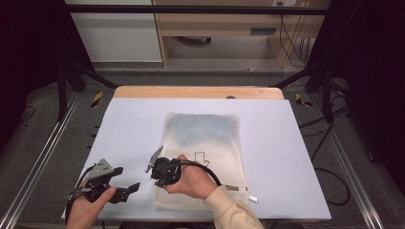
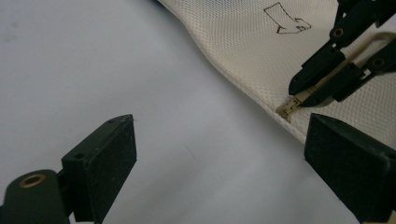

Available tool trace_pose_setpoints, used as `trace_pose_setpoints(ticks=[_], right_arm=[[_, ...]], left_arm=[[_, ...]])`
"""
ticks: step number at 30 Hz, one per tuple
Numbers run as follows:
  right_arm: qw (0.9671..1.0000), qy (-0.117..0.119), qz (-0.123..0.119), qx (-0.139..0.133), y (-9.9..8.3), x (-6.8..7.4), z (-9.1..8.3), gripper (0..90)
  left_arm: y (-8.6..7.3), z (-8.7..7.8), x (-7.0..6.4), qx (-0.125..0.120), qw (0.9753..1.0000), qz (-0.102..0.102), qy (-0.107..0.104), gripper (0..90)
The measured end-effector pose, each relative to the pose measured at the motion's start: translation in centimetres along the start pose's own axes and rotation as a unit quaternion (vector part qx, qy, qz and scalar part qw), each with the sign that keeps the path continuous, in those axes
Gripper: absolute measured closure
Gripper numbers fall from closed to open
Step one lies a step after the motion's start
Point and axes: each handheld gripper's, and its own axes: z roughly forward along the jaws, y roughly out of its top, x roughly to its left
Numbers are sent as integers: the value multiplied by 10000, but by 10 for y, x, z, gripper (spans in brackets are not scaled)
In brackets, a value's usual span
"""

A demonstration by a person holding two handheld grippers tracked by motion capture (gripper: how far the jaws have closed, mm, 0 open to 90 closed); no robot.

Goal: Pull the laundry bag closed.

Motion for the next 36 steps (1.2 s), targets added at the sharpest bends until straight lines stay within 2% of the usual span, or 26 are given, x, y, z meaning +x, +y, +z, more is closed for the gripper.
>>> trace_pose_setpoints(ticks=[7,8,9,12,15,17,22,24,27,36], right_arm=[[10000,15,-43,-69,-1,-1,-2,818],[10000,7,-31,-80,-1,-2,-3,818],[10000,7,-31,-80,-1,-2,-3,818],[9999,24,-78,-97,-2,-2,-3,818],[9999,27,-85,-95,-2,-2,-2,818],[9999,18,-74,-107,-2,-2,-3,818],[9999,1,-93,-145,-2,-1,-4,818],[9998,6,-90,-174,-2,-1,-4,818],[9998,-3,-100,-199,-2,-1,-5,818],[9996,-11,-44,-267,-2,-1,-9,819]], left_arm=[[1,10,-11,81,9996,33,-264,115],[2,14,-16,93,9992,57,-387,115],[2,14,-16,93,9992,57,-387,117],[4,23,-26,121,9982,136,-574,121],[5,28,-31,74,9967,115,-801,132],[6,29,-34,69,9963,144,-849,145],[6,33,-35,97,9965,123,-817,168],[6,38,-36,172,9959,17,-883,189],[6,44,-38,295,9956,84,-885,211],[4,51,-36,395,9949,19,-927,269]])
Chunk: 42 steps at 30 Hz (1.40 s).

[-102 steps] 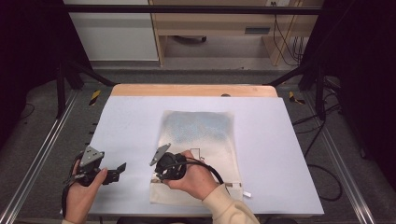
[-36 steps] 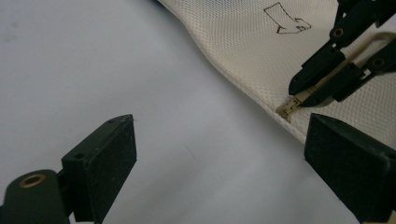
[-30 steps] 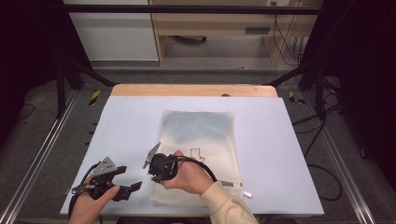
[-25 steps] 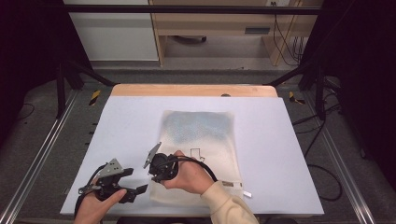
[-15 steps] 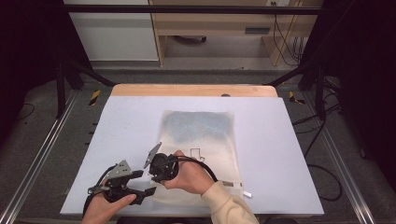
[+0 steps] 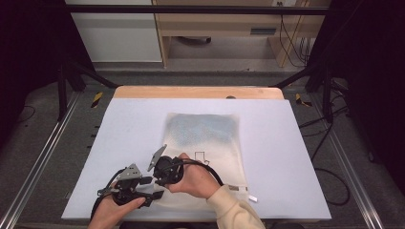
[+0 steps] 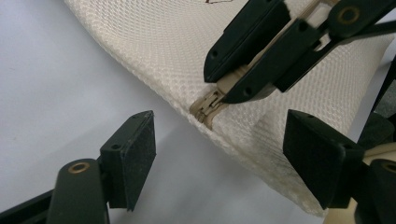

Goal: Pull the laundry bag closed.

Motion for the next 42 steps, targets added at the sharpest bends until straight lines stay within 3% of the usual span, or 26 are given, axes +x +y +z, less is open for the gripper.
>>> trace_pose_setpoints(ticks=[11,18,35,42], right_arm=[[10000,14,-47,-26,0,-1,-4,818],[10000,-10,-35,-81,1,-2,-4,819],[9999,-51,-55,-101,1,-1,-6,819],[9999,-50,-61,-152,1,-2,-7,819]], left_arm=[[2,7,4,42,9994,-41,-343,402],[3,12,7,-51,9979,-170,-627,419],[5,19,12,-72,9973,-156,-708,485],[6,22,13,-54,9974,-148,-702,561]])
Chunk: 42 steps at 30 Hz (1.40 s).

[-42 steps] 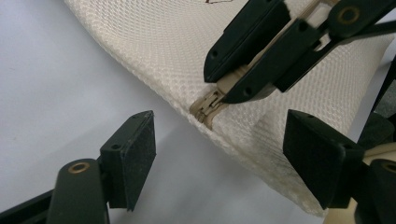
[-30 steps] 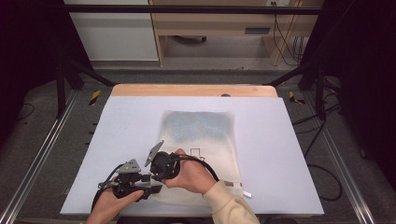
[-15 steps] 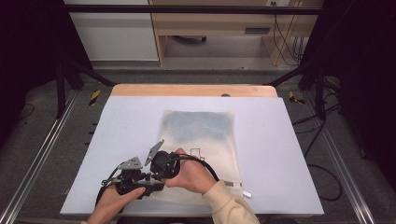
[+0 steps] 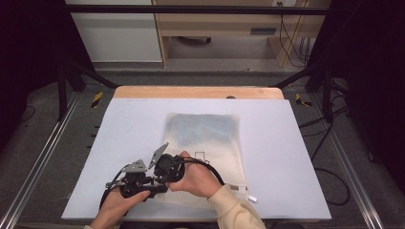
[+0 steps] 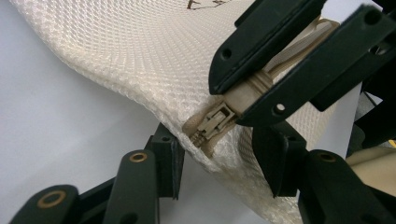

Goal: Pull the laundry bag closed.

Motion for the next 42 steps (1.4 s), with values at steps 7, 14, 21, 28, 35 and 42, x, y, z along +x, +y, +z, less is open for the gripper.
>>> trace_pose_setpoints(ticks=[7,14,21,28,35,42], right_arm=[[10000,1,9,-11,0,1,0,819],[10000,-8,-8,-29,0,0,0,819],[10000,-3,2,-55,-1,0,-2,819],[10000,-3,49,-31,-1,0,-1,819],[10000,4,63,-70,-1,-1,-2,819],[10000,19,22,-65,-2,-1,-2,819]], left_arm=[[-1,1,0,6,10000,-23,17,618],[-1,2,0,29,10000,-4,68,631],[-1,1,1,18,10000,-41,4,657],[-2,2,2,37,10000,-65,-13,653],[-1,4,1,29,10000,-59,-41,642],[-1,5,2,121,9999,-58,-82,744]])
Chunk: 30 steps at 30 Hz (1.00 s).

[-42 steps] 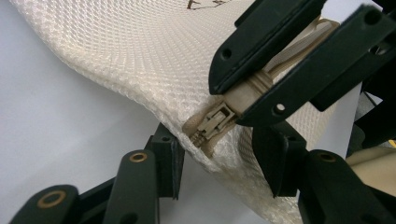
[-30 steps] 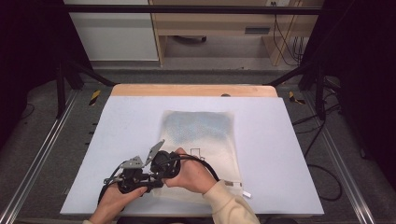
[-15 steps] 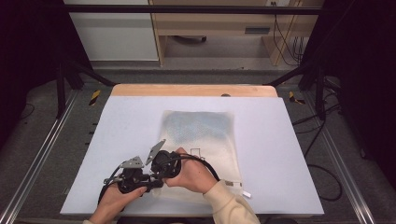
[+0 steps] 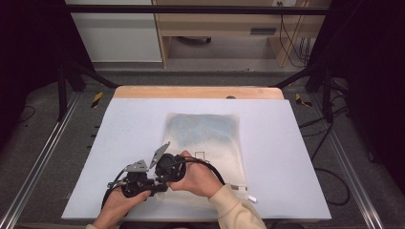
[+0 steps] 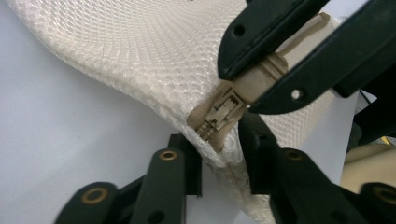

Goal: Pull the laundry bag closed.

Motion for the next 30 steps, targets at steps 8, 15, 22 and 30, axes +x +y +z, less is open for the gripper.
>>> trace_pose_setpoints(ticks=[8,15,22,30], right_arm=[[10000,-17,-44,67,-3,-1,0,819],[9997,-78,-56,210,-5,-1,2,819],[9993,-94,-37,361,-9,-2,3,821],[9975,-223,1,665,-19,-5,1,821]], left_arm=[[1,-2,0,-32,10000,-16,72,805],[2,-3,0,-12,9999,-4,130,827],[2,-3,-2,-42,9998,25,187,831],[3,-6,-2,-85,9998,10,181,831]])
